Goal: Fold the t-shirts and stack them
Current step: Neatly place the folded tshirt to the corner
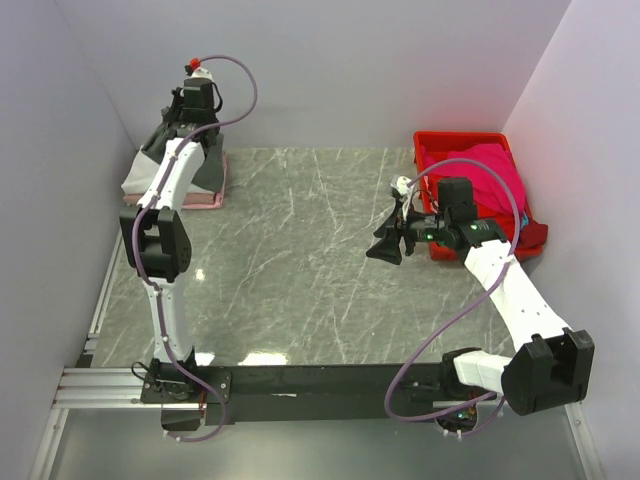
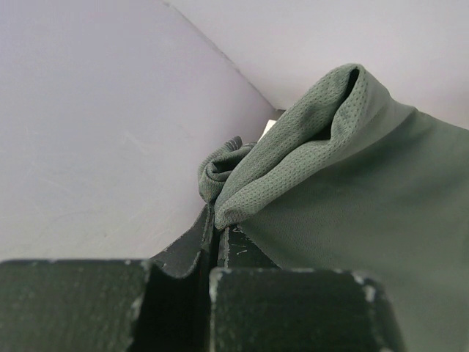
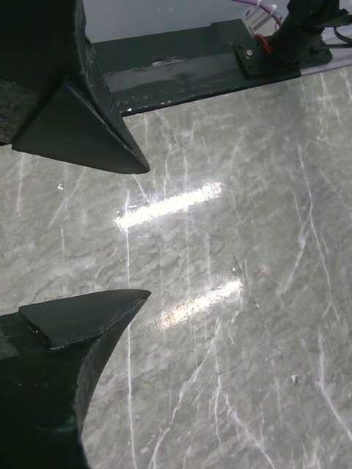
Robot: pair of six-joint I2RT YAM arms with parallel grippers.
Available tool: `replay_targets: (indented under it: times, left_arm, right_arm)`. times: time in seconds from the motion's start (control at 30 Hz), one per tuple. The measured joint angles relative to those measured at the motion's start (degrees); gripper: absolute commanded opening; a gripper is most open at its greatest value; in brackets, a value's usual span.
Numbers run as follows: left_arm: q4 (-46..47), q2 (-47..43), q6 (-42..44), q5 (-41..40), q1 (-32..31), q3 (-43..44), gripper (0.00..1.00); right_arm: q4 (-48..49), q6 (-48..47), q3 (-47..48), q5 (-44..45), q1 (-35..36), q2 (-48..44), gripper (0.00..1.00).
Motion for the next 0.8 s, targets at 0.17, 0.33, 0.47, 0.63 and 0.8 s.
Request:
replay_targets:
  times: [0.17,0.33,0.47,0.63,0.8]
  left_arm:
    - [0.9,2.7,0.0,0.2,1.8,0.9,0.00]
    - [1.9,5.6,-0.2,0.6,3.2,2.4,0.00]
    - [3.0,7.2,-0.4,0.6,4.3,2.6,0.00]
    - [3.5,8.5,-0.9,1.6,6.0,2.9,0.00]
    - [3.9,10.1,-2.1,3.0,8.5,3.2,0.00]
  right_arm:
    - [-0.2,0.0,0.0,0.0,0.0,0.0,0.71]
    - [-0.3,0.0,0.0,0.1,-0.3,0.1,0.71]
    - [-0.4,-0.1,0.0,0.5,-0.4,0.3,0.71]
    - [-0.4,-0.2,0.0,1.0,-0.7,1.3,0.71]
    - [-0.4,-0.2,0.0,1.3,-0.8,2.1,0.71]
